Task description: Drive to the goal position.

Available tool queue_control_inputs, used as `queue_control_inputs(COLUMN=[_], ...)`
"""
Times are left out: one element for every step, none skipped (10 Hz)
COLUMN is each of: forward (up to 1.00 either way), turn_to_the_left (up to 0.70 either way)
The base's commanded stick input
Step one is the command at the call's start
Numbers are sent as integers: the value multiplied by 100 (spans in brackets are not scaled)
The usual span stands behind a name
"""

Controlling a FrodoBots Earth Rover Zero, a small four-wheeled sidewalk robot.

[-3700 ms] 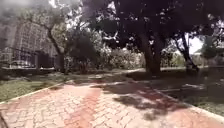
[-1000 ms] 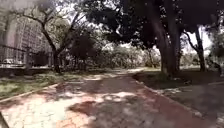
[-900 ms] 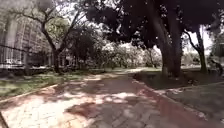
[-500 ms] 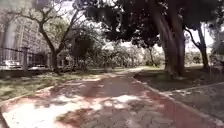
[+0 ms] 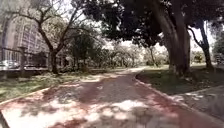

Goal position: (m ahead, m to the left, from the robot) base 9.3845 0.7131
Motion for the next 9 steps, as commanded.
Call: queue_control_inputs(forward=[70,70,70,70,70,70,70,70,70], turn_to_the_left=[-18,-9,-1,0,0,0,0,0,0])
